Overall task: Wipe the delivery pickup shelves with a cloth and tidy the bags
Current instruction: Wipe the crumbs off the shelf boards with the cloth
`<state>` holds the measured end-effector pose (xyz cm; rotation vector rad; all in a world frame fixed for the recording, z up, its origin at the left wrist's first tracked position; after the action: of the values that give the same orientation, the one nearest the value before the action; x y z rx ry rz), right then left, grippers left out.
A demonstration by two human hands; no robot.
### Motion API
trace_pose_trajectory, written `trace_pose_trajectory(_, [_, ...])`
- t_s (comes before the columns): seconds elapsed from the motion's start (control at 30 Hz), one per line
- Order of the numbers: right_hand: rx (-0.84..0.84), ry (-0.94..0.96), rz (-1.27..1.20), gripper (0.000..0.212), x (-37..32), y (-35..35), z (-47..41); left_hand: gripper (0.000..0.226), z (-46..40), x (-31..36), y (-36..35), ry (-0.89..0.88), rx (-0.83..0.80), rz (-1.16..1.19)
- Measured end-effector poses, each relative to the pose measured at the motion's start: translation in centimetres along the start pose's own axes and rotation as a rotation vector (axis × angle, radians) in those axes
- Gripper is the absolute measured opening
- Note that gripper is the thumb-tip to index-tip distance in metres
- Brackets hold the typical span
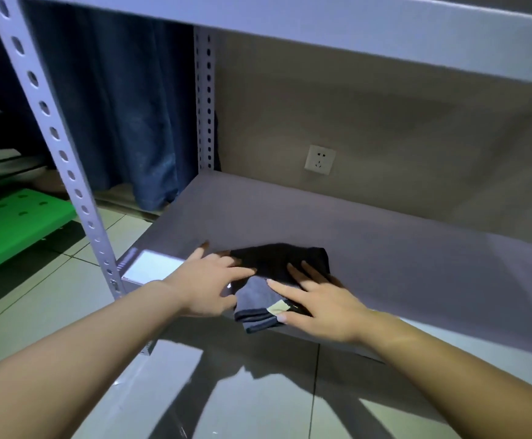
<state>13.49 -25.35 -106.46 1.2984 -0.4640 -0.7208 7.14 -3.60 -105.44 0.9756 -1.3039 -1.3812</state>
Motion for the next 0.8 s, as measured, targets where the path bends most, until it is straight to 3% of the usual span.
trace_pose_trajectory(0.13, [0.058, 0.031, -0.02, 0.046, 1.4, 0.2, 2.3, 0.032, -1.3, 1.9, 0.8, -0.091, 0.161, -0.08])
trace_pose_trajectory(0.27, [0.168, -0.032, -0.227, 0.032, 2.6, 1.9, 2.9, 0.026, -2.5, 4.2, 1.7, -0.082, 0.272, 0.147])
trace_pose_trajectory(0.43, [0.265, -0.127, -0.547, 0.025, 4.0, 6.0, 2.6, 0.06, -2.4, 6.7, 2.8, -0.023, 0.243, 0.558])
trace_pose_trajectory(0.47, [0.269, -0.146, -0.596, 0.023, 4.4, 6.6, 2.6, 0.057, -2.5, 7.0, 2.8, -0.017, 0.241, 0.539])
trace_pose_trajectory(0.57, [0.247, -0.173, -0.696, 0.021, 5.3, 7.6, 2.5, 0.017, -3.4, 7.3, 3.2, 0.04, 0.331, 0.502])
trace_pose_trajectory(0.7, [0.209, -0.228, -0.883, 0.021, 6.2, 8.1, 2.9, 0.043, -3.7, 7.8, 4.4, 0.084, 0.347, 0.754])
trace_pose_trajectory(0.8, [0.141, -0.206, -1.0, 0.019, 6.6, 8.0, 3.2, 0.027, -4.3, 8.3, 5.9, 0.092, 0.45, 0.907])
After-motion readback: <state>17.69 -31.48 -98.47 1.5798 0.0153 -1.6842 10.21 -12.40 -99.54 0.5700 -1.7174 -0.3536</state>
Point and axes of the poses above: each hand's wrist, its own z-axis away from the middle knuckle, its own y-axis out of the back of the hand, x = y × z, the point moved 2 cm from there along -z, towards the middle knuckle, and after that the axes turned 5 degrees about -y, right-handed, at the moved point
